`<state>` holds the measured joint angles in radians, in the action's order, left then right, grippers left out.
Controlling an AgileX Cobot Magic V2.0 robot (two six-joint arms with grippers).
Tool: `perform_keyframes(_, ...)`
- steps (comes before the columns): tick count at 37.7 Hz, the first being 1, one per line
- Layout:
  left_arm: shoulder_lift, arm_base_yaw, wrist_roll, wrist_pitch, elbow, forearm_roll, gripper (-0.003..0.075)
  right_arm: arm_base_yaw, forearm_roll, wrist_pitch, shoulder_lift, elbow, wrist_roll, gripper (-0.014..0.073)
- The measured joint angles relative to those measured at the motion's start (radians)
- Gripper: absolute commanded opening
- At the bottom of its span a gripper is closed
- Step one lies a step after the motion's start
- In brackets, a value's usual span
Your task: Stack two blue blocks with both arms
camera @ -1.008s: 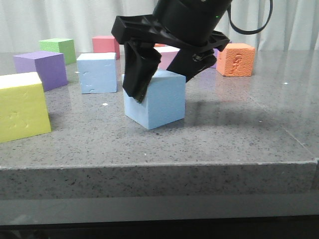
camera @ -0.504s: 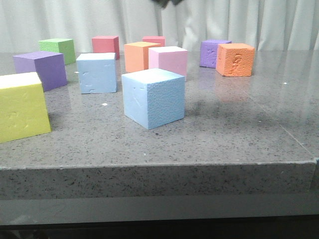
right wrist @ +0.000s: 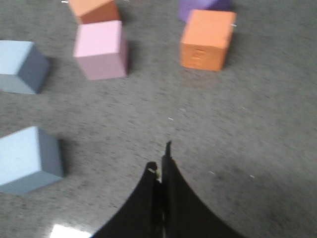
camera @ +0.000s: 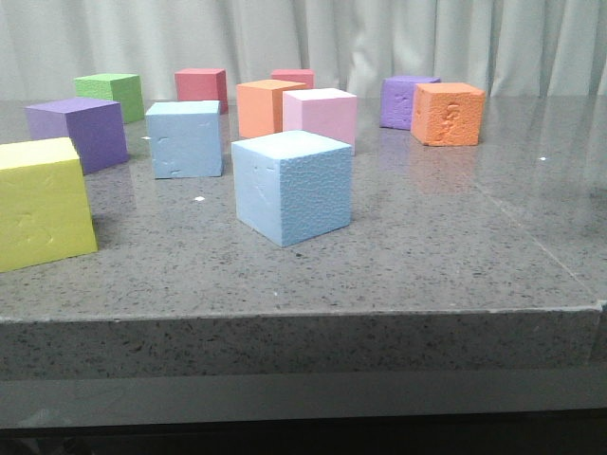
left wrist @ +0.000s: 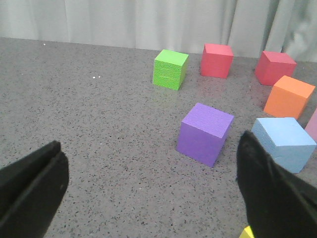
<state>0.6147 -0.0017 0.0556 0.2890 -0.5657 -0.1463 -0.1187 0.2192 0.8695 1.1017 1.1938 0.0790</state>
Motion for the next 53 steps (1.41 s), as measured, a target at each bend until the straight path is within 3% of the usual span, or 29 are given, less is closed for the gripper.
perform_keyframes(5, 0.0, 0.0, 0.0, 0.0, 0.0, 0.0, 0.0669, 0.078, -0.033, -0.055, -0.171, -0.201, 0.0, -0.0068)
perform_keyframes(19, 0.0, 0.0, 0.0, -0.029, 0.0, 0.0, 0.0669, 0.079, -0.033, -0.162, -0.627, -0.585, 0.013, -0.0068)
perform_keyframes(30, 0.046, -0.017, 0.0, -0.103, -0.057, -0.03, 0.0669, 0.079, -0.033, -0.183, -0.699, -0.627, 0.015, -0.0068)
perform_keyframes(40, 0.311, -0.225, 0.0, -0.105, -0.263, -0.031, 0.0669, 0.079, -0.033, -0.185, -0.699, -0.627, 0.015, -0.0068)
perform_keyframes(53, 0.734, -0.417, 0.0, 0.118, -0.597, -0.031, 0.0669, 0.079, -0.033, -0.186, -0.699, -0.627, 0.016, -0.0068)
